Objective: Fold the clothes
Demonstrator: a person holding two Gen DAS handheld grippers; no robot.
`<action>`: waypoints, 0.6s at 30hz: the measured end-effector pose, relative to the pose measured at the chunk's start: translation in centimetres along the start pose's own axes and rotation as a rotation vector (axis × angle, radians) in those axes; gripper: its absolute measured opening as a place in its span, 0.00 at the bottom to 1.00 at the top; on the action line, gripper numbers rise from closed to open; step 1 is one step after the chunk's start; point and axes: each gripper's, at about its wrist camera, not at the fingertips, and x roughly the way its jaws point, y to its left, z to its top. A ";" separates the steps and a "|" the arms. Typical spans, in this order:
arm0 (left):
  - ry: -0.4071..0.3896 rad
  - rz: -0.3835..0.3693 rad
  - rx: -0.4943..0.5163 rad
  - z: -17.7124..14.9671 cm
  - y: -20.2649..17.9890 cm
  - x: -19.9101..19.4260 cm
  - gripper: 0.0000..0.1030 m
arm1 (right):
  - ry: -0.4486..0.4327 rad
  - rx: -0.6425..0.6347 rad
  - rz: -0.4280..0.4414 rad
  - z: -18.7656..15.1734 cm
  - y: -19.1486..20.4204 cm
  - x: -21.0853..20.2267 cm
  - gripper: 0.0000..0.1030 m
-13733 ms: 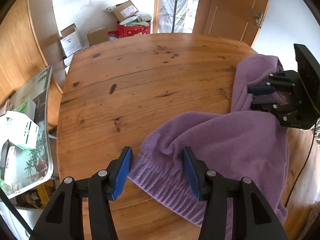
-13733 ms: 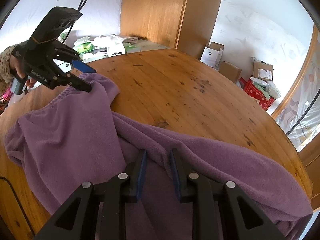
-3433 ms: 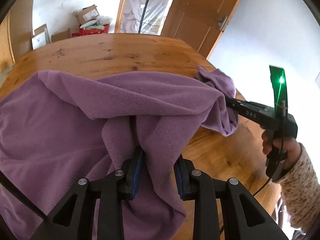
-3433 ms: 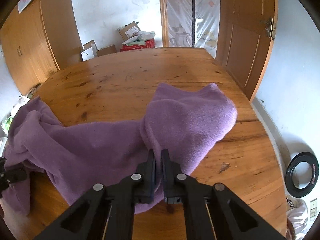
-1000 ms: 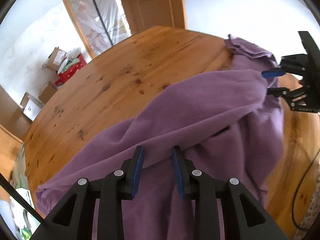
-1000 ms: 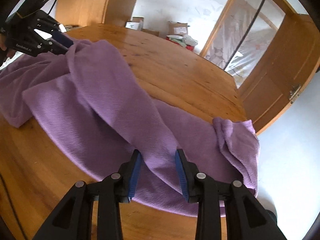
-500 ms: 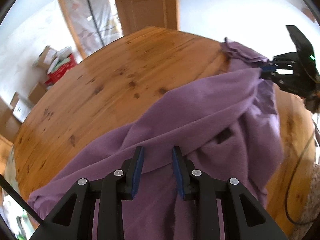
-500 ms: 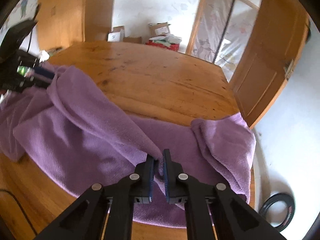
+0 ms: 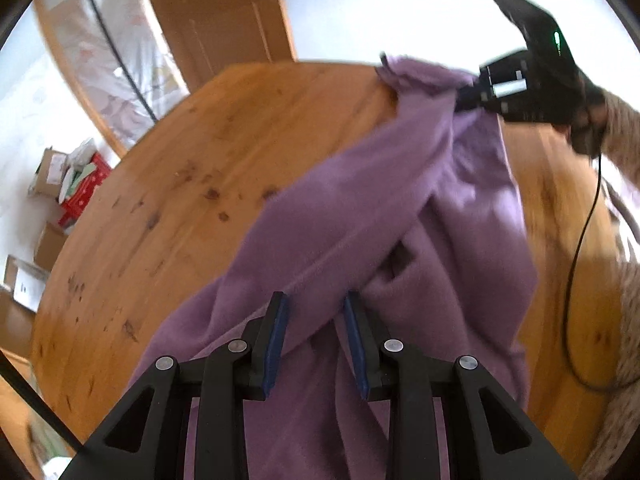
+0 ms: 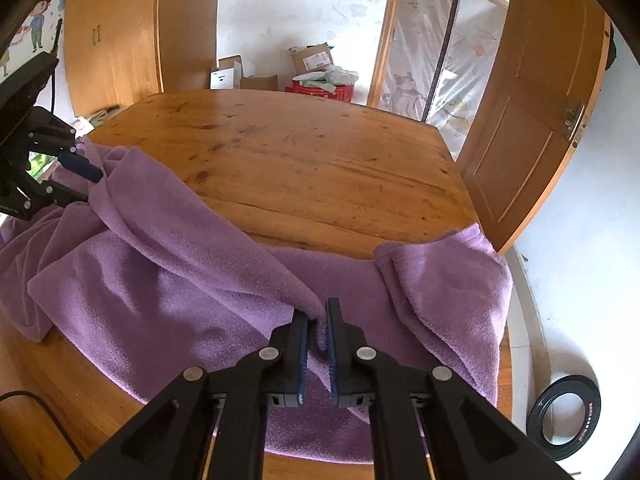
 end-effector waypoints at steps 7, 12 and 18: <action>0.024 0.041 -0.022 0.3 1.7 1.2 0.30 | 0.009 0.004 -0.003 0.1 0.2 0.5 0.08; 0.022 0.055 -0.019 0.1 1.9 1.5 0.22 | -0.015 -0.008 -0.022 0.8 0.2 -0.1 0.07; -0.006 0.095 -0.076 0.4 3.2 1.1 0.13 | -0.059 0.001 -0.036 3.2 -0.7 -0.5 0.07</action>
